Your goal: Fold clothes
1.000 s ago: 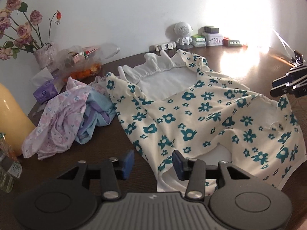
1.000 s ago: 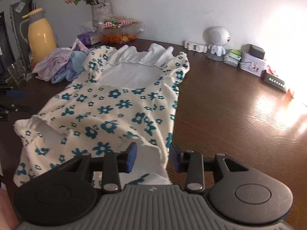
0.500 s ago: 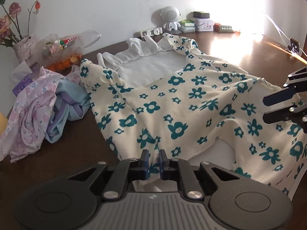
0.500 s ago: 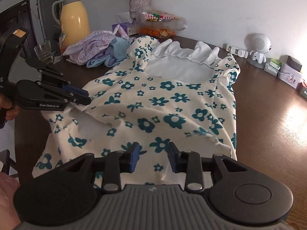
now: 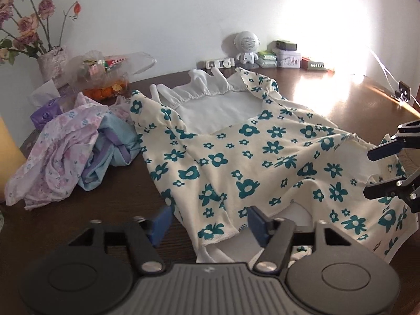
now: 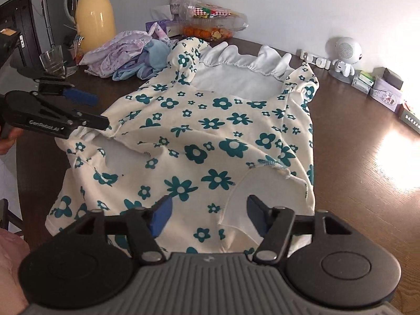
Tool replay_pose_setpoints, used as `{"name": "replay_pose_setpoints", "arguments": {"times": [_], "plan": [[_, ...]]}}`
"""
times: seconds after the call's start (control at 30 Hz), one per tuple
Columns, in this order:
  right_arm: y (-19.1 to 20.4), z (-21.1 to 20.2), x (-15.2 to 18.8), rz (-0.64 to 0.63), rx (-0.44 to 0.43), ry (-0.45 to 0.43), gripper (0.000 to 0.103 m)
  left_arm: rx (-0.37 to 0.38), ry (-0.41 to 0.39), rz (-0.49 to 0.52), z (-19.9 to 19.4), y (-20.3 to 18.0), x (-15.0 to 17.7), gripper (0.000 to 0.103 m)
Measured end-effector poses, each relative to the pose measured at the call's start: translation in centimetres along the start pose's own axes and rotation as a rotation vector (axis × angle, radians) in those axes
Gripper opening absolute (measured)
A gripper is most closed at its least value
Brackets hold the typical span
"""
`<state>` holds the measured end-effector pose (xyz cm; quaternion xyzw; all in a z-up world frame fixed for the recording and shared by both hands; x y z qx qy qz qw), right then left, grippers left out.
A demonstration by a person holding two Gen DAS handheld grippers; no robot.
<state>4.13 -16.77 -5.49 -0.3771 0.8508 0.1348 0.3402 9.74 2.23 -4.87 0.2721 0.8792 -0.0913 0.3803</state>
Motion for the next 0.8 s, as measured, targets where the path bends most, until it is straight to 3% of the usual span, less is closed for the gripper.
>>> {"name": "replay_pose_setpoints", "arguments": {"times": [0.07,0.27,0.43,0.6,0.8], "plan": [[0.0,-0.6,0.0,0.013,-0.002,0.000,0.077,-0.008,-0.009,-0.019,-1.1,0.5,0.2,0.090],[3.6,-2.4,0.2,-0.028,-0.078,-0.019,0.077,-0.027,-0.016,-0.056,-3.1,2.0,1.3,0.090],[8.8,-2.9,0.3,-0.088,-0.217,0.006,0.053,-0.045,-0.016,-0.045,-4.4,2.7,2.5,0.088],[13.8,-2.3,0.7,-0.153,-0.313,0.060,0.053,-0.054,0.003,-0.021,-4.5,3.7,2.9,0.086],[16.8,-0.9,1.4,-0.240,-0.285,0.128,0.048,-0.058,0.046,0.024,-3.4,5.8,1.2,0.078]]}}
Point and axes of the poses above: each gripper's, at about its wrist camera, not at the fingertips, and z roughly the way its jaws point, y to its left, x to its underside, the point moved 10 cm from there along z, roughly the way its jaws point, and after that the axes turned 5 degrees about x, right-handed, at the moved point
